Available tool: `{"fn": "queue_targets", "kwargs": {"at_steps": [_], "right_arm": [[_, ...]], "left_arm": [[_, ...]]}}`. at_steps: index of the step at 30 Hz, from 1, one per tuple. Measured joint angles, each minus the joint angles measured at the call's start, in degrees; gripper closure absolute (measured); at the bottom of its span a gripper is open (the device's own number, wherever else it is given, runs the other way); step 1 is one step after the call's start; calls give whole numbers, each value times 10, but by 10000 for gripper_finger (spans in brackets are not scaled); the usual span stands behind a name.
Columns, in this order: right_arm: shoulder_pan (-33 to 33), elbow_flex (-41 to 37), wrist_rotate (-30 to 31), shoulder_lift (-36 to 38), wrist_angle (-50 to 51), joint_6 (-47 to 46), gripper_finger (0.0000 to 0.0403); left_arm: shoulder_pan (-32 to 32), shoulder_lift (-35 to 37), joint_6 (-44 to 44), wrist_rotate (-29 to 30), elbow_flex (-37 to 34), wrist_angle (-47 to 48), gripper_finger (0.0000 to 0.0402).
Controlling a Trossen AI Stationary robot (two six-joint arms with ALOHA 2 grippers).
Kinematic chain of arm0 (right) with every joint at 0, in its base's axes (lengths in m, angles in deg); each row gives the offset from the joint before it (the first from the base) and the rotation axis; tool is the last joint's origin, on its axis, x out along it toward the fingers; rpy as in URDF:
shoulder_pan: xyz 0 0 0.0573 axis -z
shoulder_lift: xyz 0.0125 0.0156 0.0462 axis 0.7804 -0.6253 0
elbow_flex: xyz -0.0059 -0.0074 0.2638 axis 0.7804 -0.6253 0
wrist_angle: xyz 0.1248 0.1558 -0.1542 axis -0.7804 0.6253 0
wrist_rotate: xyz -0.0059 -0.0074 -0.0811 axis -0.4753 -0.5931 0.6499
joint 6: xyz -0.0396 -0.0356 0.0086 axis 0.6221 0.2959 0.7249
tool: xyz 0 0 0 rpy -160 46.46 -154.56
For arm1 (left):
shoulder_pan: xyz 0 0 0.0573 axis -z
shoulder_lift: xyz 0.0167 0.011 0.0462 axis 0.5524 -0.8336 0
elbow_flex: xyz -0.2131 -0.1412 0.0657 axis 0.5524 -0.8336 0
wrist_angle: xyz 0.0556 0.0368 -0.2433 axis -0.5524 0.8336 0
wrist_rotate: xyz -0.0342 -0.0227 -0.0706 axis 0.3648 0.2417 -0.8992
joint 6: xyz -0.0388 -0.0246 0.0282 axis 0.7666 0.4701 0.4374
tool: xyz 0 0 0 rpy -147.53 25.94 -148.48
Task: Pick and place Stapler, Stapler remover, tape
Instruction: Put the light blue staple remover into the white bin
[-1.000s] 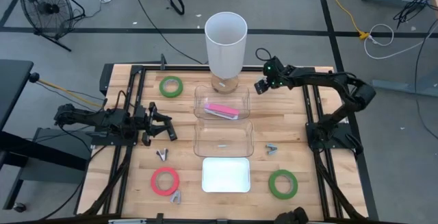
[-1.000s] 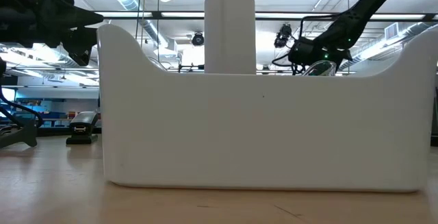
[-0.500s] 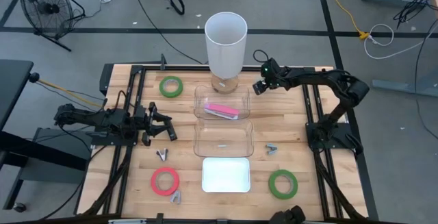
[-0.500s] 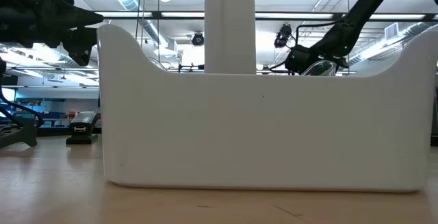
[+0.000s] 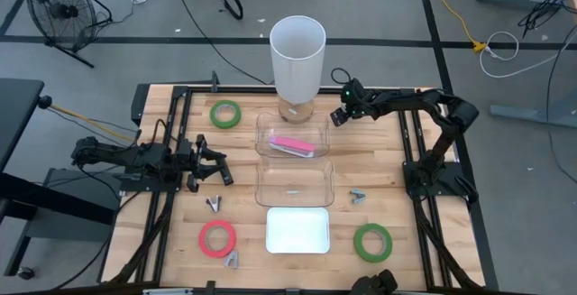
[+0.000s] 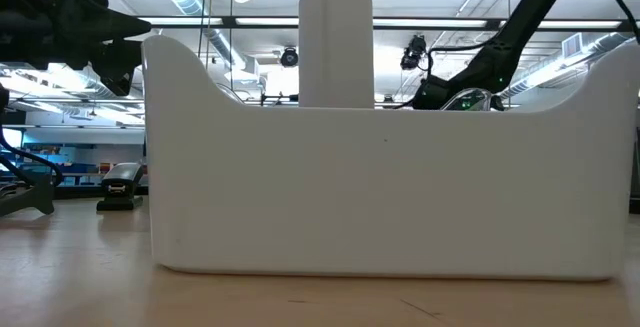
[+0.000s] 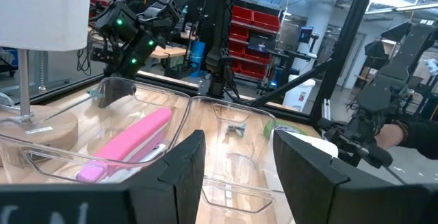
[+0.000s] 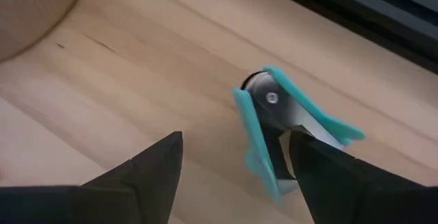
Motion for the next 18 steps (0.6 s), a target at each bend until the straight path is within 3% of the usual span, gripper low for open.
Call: {"fn": "queue_targets", "kwargs": {"at_steps": [5, 12, 18], "right_arm": [[-1, 0, -4, -1, 3, -5, 178], [2, 1, 9, 1, 21, -17, 375], [6, 6, -21, 1, 29, -32, 378]], "left_arm": [[0, 0, -5, 0, 0, 0, 225], [0, 0, -4, 0, 0, 0, 225], [0, 0, -4, 0, 0, 0, 225]]}}
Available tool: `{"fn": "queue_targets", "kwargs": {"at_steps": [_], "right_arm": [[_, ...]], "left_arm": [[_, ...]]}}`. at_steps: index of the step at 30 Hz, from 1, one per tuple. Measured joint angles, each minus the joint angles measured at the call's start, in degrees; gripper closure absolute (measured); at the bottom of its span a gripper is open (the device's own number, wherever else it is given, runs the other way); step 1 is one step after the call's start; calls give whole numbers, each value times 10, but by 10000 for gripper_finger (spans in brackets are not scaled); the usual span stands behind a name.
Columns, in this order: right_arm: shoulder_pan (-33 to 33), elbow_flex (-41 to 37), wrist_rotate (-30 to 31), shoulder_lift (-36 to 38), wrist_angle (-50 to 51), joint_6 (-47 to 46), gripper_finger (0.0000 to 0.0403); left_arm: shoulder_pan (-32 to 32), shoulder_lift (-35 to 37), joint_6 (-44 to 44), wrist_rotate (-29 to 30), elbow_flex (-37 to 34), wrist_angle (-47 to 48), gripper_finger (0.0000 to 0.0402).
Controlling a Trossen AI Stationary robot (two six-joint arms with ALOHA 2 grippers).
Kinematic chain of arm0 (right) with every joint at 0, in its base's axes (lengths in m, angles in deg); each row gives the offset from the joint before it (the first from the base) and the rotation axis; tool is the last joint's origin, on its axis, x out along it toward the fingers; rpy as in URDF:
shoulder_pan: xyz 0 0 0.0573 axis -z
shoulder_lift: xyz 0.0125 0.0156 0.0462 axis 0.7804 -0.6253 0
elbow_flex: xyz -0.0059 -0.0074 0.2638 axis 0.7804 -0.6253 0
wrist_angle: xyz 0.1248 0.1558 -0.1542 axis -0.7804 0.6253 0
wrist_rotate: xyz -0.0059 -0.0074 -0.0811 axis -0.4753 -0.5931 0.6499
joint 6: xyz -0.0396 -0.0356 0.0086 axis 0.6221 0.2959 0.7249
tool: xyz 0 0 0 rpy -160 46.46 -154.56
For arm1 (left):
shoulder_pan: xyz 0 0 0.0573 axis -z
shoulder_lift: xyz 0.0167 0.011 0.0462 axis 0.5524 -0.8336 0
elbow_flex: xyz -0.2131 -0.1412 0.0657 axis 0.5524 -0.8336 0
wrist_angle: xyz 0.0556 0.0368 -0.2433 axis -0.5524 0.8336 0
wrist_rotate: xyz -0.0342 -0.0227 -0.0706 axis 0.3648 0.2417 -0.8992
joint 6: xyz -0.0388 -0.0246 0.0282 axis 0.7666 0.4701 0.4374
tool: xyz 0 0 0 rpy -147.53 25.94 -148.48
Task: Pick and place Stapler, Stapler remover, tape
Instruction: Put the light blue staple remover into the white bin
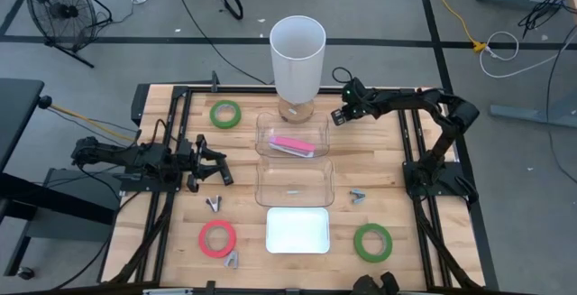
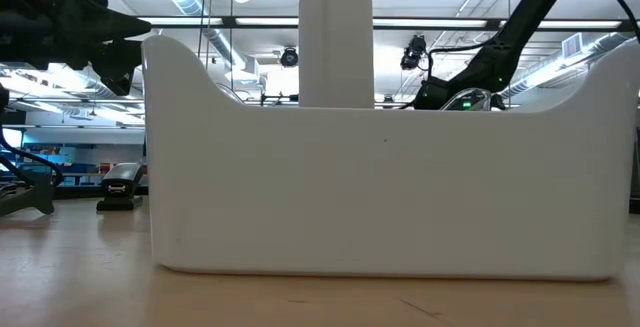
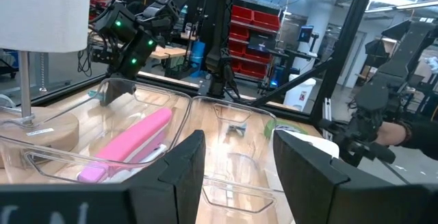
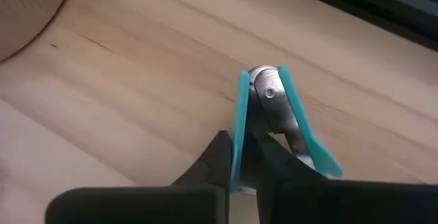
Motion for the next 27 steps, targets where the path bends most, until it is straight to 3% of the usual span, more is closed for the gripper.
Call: {"fn": "queue_targets", "kwargs": {"at_steps": [9, 14, 18, 23, 27], "right_arm": [[-6, 84, -12, 40, 175, 22, 378], [-16, 131, -3, 106, 279, 29, 378], [-40, 140, -32, 176, 348, 24, 378], [-116, 141, -59, 262, 433, -15, 378], [-230, 141, -63, 309, 442, -90, 378]], "left_arm": [[0, 0, 0, 0, 0, 0, 225], [0, 0, 0, 0, 0, 1, 225], [0, 0, 0, 0, 0, 1, 225], [0, 0, 0, 0, 0, 1, 225], [0, 0, 0, 0, 0, 0, 225]]}}
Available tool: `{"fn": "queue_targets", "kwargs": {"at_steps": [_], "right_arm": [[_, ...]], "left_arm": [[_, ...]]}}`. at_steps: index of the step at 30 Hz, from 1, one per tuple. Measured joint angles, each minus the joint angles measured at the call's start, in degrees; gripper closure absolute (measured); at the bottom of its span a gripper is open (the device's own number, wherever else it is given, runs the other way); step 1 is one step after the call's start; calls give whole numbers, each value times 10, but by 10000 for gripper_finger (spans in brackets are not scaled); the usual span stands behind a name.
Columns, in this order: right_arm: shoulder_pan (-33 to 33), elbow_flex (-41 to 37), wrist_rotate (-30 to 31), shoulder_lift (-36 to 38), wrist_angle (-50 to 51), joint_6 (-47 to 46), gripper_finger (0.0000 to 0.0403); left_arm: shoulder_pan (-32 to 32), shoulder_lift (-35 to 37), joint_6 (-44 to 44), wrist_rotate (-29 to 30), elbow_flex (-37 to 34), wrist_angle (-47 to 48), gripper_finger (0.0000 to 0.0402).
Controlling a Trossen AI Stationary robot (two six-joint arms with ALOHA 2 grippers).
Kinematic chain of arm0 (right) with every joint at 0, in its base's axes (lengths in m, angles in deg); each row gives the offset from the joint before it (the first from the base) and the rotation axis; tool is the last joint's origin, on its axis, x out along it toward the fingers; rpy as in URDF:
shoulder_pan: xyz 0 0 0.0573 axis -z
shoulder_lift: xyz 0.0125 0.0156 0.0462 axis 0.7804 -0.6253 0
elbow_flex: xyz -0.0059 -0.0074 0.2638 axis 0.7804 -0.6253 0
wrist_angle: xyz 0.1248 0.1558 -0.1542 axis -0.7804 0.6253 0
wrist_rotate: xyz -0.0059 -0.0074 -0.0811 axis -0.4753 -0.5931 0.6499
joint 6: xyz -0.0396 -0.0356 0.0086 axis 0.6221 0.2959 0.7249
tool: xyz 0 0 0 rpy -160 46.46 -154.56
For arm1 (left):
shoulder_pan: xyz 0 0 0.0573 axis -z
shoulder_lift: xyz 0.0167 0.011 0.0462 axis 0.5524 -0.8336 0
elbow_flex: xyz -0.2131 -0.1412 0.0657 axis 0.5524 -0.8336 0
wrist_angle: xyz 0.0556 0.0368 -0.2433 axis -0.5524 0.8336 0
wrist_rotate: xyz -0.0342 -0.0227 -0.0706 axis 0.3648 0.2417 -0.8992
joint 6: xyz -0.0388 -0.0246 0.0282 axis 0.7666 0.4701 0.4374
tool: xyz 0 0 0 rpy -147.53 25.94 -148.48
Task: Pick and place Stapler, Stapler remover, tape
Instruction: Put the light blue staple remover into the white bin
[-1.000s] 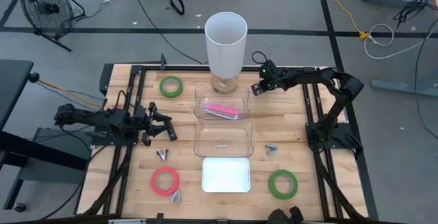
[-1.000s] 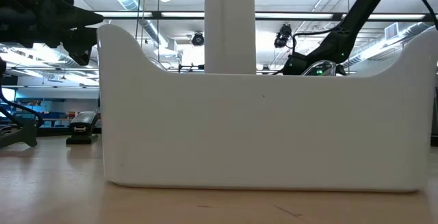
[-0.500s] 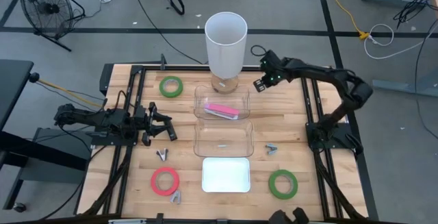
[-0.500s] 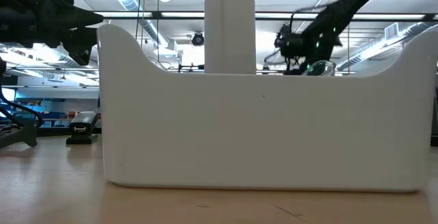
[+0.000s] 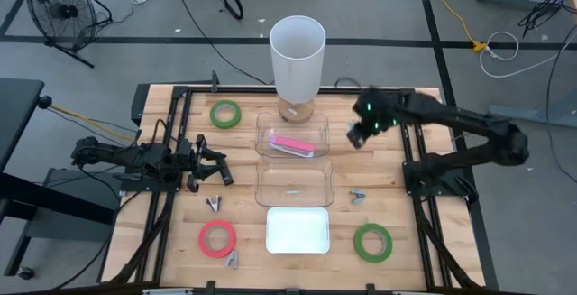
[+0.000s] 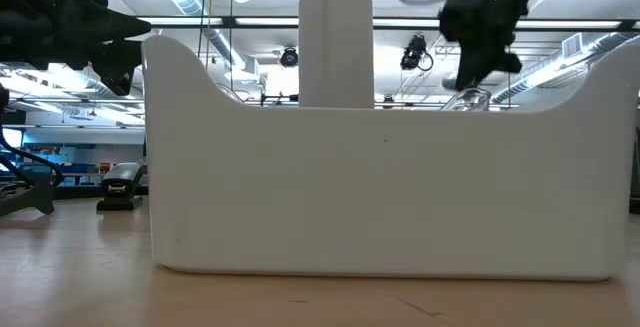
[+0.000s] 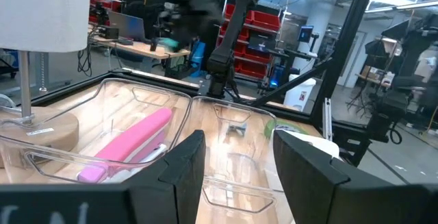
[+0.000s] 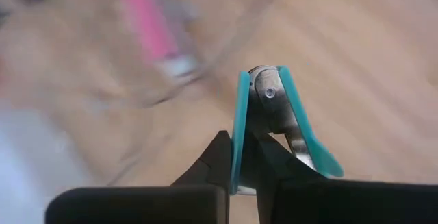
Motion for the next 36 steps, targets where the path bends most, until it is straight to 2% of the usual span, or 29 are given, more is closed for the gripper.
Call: {"fn": "queue_targets", "kwargs": {"at_steps": [4, 8, 15, 21, 27, 36], "right_arm": [[-130, 0, 27, 12, -43, -68, 378], [-248, 0, 67, -8, -124, -115, 378], [-392, 0, 111, -94, -288, -146, 378], [-460, 0, 112, -202, -413, -165, 378], [-498, 0, 112, -280, -512, -172, 378], [-520, 0, 136, -304, -527, -175, 378]], "left_arm": [[0, 0, 0, 0, 0, -5, 225], [0, 0, 6, 3, 0, -16, 225], [0, 0, 17, 4, 0, -28, 225], [0, 0, 19, 2, 0, -32, 225], [0, 0, 21, 0, 0, -45, 225], [0, 0, 21, 0, 0, -46, 225]]}}
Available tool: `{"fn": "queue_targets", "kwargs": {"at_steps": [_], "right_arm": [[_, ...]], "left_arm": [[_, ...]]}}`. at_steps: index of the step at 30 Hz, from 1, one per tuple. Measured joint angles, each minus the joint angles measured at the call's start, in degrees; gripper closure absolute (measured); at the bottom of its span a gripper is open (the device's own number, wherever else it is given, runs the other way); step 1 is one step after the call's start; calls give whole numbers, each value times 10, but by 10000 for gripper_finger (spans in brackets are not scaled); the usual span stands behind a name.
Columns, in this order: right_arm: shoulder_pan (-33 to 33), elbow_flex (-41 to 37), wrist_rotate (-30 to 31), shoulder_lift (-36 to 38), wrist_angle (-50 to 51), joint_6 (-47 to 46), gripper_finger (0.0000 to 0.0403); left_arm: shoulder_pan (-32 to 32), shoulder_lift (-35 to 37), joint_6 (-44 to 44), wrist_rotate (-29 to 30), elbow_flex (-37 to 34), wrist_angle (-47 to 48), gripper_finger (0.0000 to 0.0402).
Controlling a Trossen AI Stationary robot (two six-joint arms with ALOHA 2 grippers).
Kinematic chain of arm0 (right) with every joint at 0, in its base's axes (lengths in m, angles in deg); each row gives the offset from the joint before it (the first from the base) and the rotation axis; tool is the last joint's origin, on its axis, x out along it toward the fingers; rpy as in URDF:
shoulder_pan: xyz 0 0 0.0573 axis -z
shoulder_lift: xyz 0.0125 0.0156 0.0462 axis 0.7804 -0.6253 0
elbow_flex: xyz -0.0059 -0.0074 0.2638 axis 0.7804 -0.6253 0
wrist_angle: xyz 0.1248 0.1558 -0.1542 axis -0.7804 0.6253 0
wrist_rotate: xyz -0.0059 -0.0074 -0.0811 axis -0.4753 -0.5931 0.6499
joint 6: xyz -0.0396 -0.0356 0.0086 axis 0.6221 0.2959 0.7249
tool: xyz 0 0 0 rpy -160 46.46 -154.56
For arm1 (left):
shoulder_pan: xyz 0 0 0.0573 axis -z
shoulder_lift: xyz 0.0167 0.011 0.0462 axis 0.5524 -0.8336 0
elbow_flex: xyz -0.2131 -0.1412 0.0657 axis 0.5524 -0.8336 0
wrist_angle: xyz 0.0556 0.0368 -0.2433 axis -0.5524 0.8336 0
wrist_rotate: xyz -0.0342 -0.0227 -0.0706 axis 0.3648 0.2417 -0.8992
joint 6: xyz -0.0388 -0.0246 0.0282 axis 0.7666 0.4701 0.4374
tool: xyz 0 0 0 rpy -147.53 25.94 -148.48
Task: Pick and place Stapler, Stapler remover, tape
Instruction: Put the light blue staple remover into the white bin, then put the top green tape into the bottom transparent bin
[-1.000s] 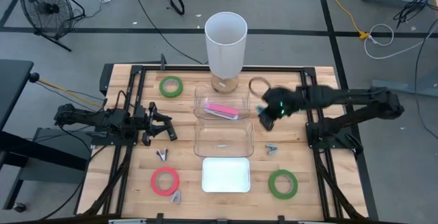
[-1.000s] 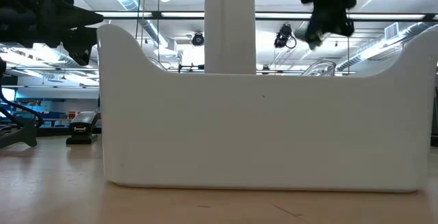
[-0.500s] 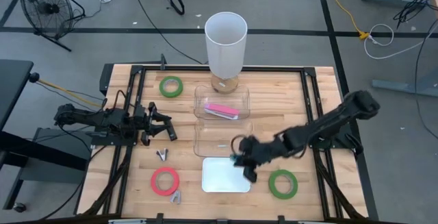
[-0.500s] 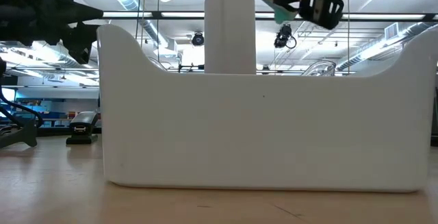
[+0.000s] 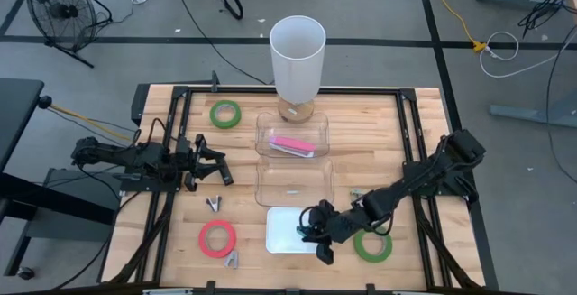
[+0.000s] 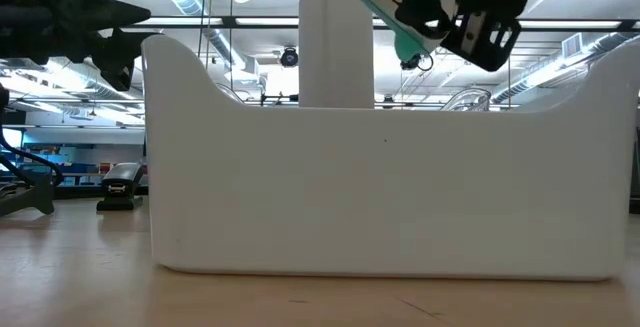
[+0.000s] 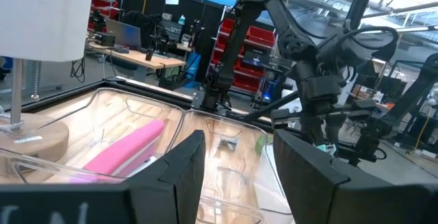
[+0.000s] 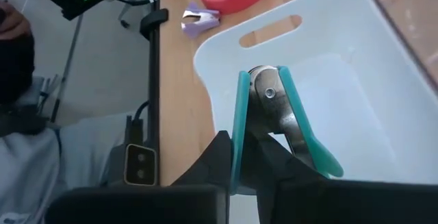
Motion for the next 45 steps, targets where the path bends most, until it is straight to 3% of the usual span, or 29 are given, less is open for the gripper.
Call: {"fn": "queue_targets", "kwargs": {"at_steps": [4, 12, 18, 22, 33, 38, 42, 45], "right_arm": [[1, 0, 0, 0, -1, 8, 365], [0, 0, 6, 0, -17, 26, 214], [5, 0, 11, 0, -35, 49, 153], [13, 0, 8, 5, -34, 50, 150], [23, 0, 5, 45, -6, 86, 191], [23, 0, 5, 45, -6, 95, 202], [23, 0, 5, 45, -4, 107, 206], [23, 0, 6, 45, -3, 136, 207]], "left_arm": [[0, 0, 0, 0, 0, 0, 225], [0, 0, 0, 0, 0, -1, 225], [0, 0, 0, 0, 0, -1, 225], [0, 0, 0, 0, 0, -1, 225], [0, 0, -12, 9, 0, -1, 225], [0, 0, -34, 100, 0, 0, 225], [0, 0, 8, 191, 0, -1, 225], [0, 0, 17, 219, 0, 0, 225]]}}
